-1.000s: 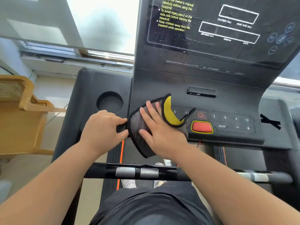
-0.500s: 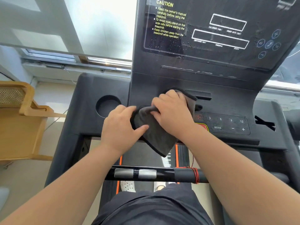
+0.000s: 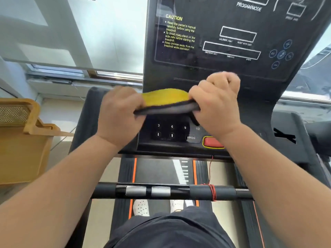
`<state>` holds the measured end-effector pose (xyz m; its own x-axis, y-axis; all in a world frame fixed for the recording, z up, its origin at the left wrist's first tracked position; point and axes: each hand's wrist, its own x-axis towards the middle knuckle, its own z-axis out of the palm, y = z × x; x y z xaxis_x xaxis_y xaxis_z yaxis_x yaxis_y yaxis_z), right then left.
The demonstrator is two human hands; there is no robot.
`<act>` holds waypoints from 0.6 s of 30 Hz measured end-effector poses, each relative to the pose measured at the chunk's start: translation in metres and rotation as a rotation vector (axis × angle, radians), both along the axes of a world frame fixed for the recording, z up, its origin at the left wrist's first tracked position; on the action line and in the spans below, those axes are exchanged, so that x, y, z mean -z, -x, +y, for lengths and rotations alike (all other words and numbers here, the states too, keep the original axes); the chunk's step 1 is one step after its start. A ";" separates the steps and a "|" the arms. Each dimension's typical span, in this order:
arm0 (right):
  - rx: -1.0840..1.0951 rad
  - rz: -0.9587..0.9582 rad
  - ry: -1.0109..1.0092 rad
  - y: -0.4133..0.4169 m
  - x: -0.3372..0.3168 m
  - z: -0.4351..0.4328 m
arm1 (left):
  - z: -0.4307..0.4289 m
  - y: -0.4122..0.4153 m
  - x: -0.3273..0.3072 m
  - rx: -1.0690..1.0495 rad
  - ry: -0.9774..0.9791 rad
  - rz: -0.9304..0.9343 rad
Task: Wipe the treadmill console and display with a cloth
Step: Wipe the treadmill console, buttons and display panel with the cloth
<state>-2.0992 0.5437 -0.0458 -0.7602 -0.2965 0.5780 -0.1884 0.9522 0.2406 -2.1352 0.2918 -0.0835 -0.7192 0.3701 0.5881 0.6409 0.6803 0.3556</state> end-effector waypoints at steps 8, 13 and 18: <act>0.135 -0.898 0.221 -0.041 0.018 -0.009 | -0.018 -0.061 0.064 0.146 0.074 -0.389; 0.067 -0.822 0.273 -0.013 0.066 -0.070 | -0.024 -0.067 0.069 -0.112 0.091 -0.390; 0.099 -0.836 0.095 -0.014 0.111 -0.064 | -0.027 -0.071 0.077 -0.090 0.159 -0.430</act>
<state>-2.0848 0.4800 -0.1572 -0.9686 -0.1841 -0.1668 -0.1829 0.9829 -0.0227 -2.0647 0.2644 -0.1606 -0.9187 0.3561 0.1707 0.3938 0.7942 0.4627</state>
